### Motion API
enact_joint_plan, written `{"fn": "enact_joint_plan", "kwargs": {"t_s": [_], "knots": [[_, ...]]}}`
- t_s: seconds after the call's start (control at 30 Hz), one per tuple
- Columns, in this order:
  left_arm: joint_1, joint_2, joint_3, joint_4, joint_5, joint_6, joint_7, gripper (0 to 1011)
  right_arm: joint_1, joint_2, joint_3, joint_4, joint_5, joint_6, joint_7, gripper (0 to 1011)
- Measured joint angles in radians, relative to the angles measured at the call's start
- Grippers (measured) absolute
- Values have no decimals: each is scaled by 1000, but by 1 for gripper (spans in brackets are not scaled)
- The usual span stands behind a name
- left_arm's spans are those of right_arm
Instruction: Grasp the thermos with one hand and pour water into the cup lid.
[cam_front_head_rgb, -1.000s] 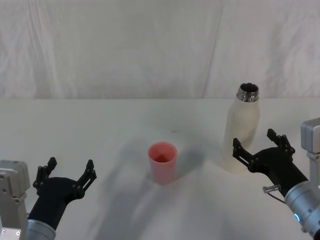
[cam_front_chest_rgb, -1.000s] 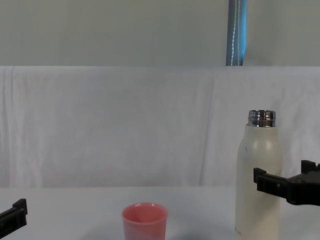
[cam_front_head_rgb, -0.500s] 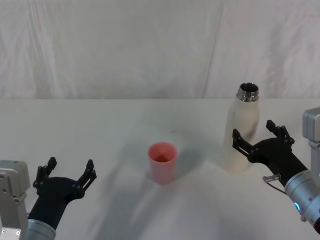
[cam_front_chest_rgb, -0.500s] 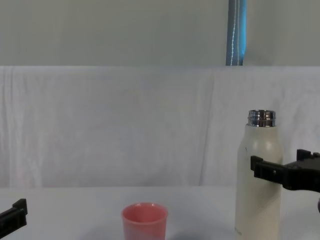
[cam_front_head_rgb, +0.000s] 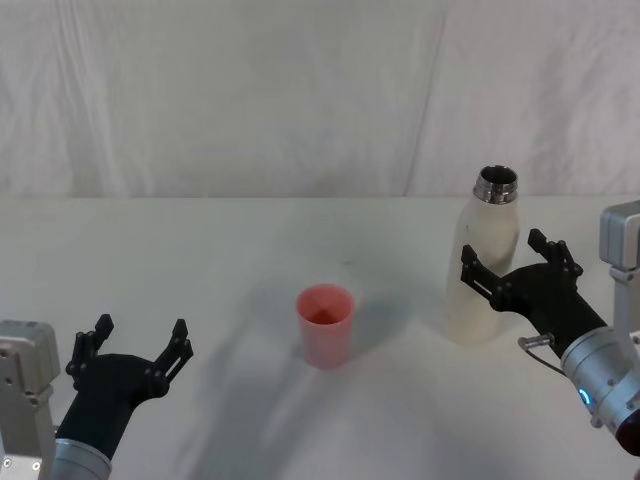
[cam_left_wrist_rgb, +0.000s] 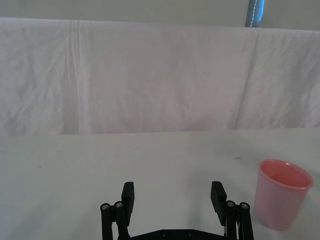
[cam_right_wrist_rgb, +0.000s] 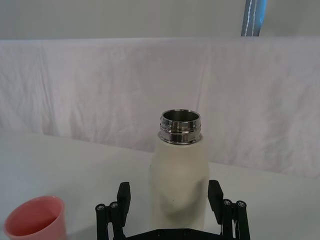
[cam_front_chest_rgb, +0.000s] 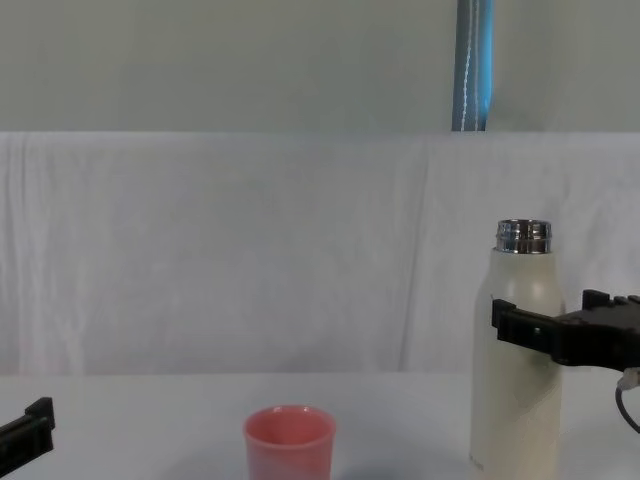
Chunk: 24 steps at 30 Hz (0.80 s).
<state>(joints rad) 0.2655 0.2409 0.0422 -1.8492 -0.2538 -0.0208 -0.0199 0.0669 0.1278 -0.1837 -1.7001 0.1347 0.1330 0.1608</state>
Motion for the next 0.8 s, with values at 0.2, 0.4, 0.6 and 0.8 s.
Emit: {"fn": "enact_joint_plan", "kwargs": {"t_s": [0.2,0.4,0.6,0.8], "knots": [[0,0,0,0,0,0,0,1001,15,-5,-1,23,8,-3,-4,1000],[0,0,0,0,0,0,0,1001,26,-9,-2,41,17,-3,-4,1000],[0,0,0,0,0,0,0,1001,34,-14,-6,66,28,1,-4,1000],[0,0,0,0,0,0,0,1001,41,-17,-9,82,34,3,-6,1000]]}}
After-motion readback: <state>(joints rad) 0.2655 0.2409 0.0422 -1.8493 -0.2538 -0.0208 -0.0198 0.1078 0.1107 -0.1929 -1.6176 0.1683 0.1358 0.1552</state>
